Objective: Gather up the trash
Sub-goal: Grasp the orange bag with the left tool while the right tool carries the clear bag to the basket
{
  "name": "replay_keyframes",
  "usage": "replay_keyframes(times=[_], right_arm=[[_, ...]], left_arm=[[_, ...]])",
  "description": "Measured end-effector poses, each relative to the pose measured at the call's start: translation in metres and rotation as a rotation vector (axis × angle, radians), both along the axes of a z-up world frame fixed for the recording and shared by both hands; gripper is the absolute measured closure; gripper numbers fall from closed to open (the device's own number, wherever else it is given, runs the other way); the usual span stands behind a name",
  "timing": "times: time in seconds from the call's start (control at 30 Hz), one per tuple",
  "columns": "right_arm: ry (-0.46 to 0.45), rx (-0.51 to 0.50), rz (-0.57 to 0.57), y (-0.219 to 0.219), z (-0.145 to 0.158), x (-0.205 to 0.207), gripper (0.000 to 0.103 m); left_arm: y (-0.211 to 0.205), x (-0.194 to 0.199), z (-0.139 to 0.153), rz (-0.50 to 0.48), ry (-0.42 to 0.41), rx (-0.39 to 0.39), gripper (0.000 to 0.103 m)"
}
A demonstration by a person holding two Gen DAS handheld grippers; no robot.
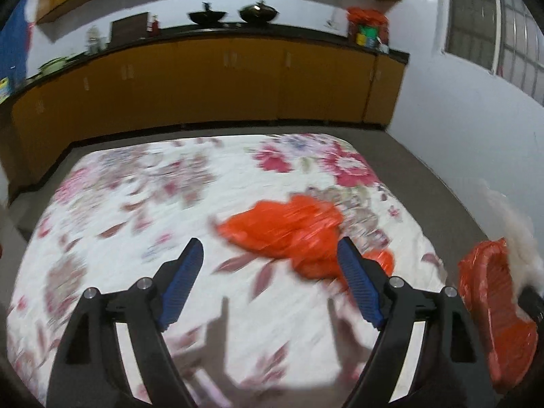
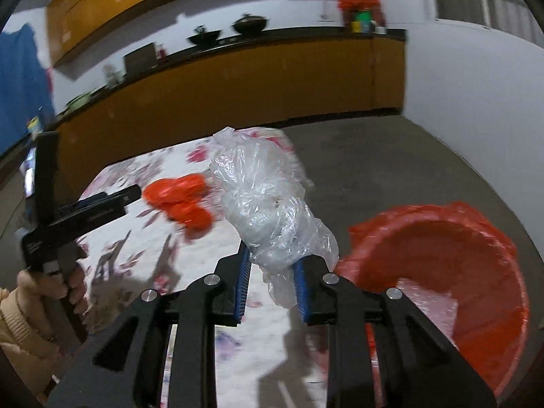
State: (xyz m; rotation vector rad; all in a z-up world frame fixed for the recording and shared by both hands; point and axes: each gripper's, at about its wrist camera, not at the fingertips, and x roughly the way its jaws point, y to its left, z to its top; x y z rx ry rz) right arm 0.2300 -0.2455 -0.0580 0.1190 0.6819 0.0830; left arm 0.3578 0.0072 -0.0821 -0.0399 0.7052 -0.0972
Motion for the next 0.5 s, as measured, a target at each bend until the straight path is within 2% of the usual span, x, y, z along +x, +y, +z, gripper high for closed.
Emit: replay_keyframes(times=[0.07, 0.13, 0.17, 0.2, 0.27, 0.3, 0.5], right_arm=[[0.015, -0.002, -0.020, -0.009, -0.005, 0.000, 0.079], [0.027, 0.003, -0.036, -0.017, -0.009, -0.001, 0.079], [0.032, 0.010, -0.044, -0.021, -0.011, -0.001, 0.079], [0.035, 0.017, -0.050, -0.025, -0.013, -0.001, 0.079], [0.035, 0.026, -0.059, -0.029, -0.013, -0.003, 0.079], [0.034, 0.030, -0.062, -0.031, -0.013, -0.006, 0.079], [-0.002, 0.057, -0.081, -0.043, 0.001, -0.026, 0.079]], left_arm=[[-0.017, 0.022, -0.008, -0.014, 0.041, 0.028, 0.022], [-0.030, 0.040, -0.022, -0.009, 0.092, 0.093, 0.022], [-0.031, 0.045, -0.029, -0.006, 0.118, 0.108, 0.026], [-0.032, 0.050, -0.038, -0.010, 0.155, 0.104, 0.039], [-0.029, 0.051, -0.047, -0.021, 0.192, 0.065, 0.056], [-0.027, 0.048, -0.046, -0.024, 0.182, 0.055, 0.066], [-0.033, 0.010, -0.029, -0.061, 0.121, 0.072, 0.070]])
